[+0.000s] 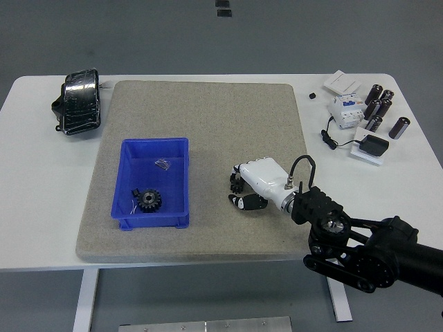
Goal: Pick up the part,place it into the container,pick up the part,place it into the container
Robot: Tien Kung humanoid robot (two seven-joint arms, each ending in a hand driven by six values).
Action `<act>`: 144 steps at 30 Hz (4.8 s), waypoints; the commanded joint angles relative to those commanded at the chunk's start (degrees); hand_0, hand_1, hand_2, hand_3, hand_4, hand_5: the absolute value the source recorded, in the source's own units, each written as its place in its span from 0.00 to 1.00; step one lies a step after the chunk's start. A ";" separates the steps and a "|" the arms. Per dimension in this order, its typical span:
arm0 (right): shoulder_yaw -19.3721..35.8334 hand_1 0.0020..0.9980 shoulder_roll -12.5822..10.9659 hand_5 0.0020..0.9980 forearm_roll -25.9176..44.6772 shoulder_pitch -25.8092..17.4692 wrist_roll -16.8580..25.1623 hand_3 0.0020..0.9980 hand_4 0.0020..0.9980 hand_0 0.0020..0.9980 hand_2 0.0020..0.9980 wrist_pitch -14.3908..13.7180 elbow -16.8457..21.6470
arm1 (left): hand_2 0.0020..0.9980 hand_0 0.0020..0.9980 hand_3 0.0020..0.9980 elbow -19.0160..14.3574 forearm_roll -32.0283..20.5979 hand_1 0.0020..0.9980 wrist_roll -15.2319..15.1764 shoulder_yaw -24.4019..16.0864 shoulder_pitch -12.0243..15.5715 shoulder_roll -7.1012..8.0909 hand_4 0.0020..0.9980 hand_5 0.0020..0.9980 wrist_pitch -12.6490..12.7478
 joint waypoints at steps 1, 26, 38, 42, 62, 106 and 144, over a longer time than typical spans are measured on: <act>-0.02 0.34 -0.02 0.33 0.01 0.00 0.05 0.65 0.58 0.27 0.35 -0.12 -0.03 | 0.67 0.69 0.59 0.01 -0.02 0.68 -0.02 0.02 -0.01 0.00 0.74 0.25 0.00; -0.63 0.34 -0.41 0.30 -0.26 -0.08 0.73 0.57 0.52 0.26 0.33 -2.32 0.00 | 0.67 0.69 0.59 0.04 -0.13 0.68 -0.14 0.13 0.05 0.00 0.73 0.26 -0.01; 2.25 0.35 0.97 0.32 -1.22 1.86 0.58 0.50 0.54 0.25 0.34 -4.25 6.80 | 0.67 0.69 0.59 0.02 0.05 0.68 -0.08 0.01 0.06 -0.03 0.74 0.26 -0.01; 2.99 0.36 1.35 0.34 -1.74 2.51 0.59 0.51 0.55 0.25 0.36 -5.20 8.23 | 0.67 0.69 0.59 0.00 0.05 0.68 -0.06 0.00 0.05 -0.06 0.74 0.26 -0.01; 0.46 0.39 5.57 0.32 -1.40 6.27 0.01 0.53 0.55 0.25 0.40 -5.63 9.80 | 0.67 0.69 0.59 -0.06 0.72 0.68 0.19 -0.57 0.08 -0.07 0.74 0.26 0.00; -1.28 0.42 -1.52 0.40 -2.16 1.80 -4.77 0.67 0.79 0.26 0.62 6.69 7.89 | 0.67 0.69 0.58 -0.03 0.68 0.68 0.19 -0.61 0.29 -0.13 0.74 0.25 -0.01; -2.69 0.37 -0.65 0.23 -0.40 2.80 -1.83 0.64 0.54 0.21 0.46 2.99 3.48 | 0.67 0.69 0.58 0.15 -1.28 0.68 -1.08 0.86 0.44 -0.20 0.73 0.25 0.41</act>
